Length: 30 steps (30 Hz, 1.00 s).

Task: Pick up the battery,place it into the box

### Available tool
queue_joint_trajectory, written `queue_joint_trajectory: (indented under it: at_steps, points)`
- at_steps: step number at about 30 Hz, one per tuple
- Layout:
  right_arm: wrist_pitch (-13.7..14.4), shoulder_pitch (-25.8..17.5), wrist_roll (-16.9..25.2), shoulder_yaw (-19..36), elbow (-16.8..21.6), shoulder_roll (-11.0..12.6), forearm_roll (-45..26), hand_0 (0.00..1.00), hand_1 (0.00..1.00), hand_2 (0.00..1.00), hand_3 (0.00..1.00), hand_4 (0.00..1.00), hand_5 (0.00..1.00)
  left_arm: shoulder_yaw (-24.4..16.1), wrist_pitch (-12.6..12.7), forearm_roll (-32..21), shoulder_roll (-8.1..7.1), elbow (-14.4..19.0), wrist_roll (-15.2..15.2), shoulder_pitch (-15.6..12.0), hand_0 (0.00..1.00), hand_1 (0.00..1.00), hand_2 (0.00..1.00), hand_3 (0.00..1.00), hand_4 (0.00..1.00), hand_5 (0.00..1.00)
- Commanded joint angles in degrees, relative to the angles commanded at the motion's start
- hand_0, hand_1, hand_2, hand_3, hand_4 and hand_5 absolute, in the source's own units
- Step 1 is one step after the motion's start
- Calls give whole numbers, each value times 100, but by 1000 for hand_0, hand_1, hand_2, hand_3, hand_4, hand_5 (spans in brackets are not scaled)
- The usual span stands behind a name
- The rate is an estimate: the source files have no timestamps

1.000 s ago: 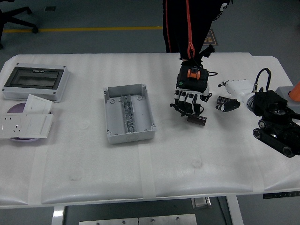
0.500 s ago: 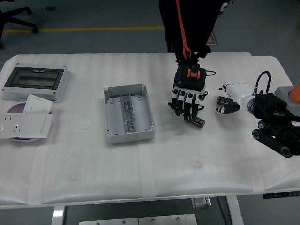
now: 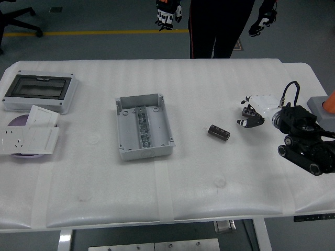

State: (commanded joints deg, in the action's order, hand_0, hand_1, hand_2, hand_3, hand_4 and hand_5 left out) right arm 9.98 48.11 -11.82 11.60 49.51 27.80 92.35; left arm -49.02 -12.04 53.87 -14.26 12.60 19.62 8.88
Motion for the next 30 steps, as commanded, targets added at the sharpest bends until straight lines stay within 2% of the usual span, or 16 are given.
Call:
queue_joint_trajectory:
  at_steps: [5,6,16,30]
  points:
    - [-32,9,-6,-69,-89,-7,5,710,664,677,768,714,466,31,-11,-14,-10,1,-7,-5,435,611,556,382,475,359]
    - [-41,9,-7,-80,-120,-3,3,679,637,650,707,622,419,33,-13,-14,-11,1,-8,-6,435,611,555,382,476,360]
    - [-64,45,-15,-89,-205,53,-41,657,608,633,674,602,416,22,-15,-3,-19,2,-17,-3,435,611,556,382,477,363]
    - [6,-13,8,-125,-239,-84,-187,635,580,602,637,613,424,141,-11,-125,-18,-11,-55,2,435,611,556,381,480,375]
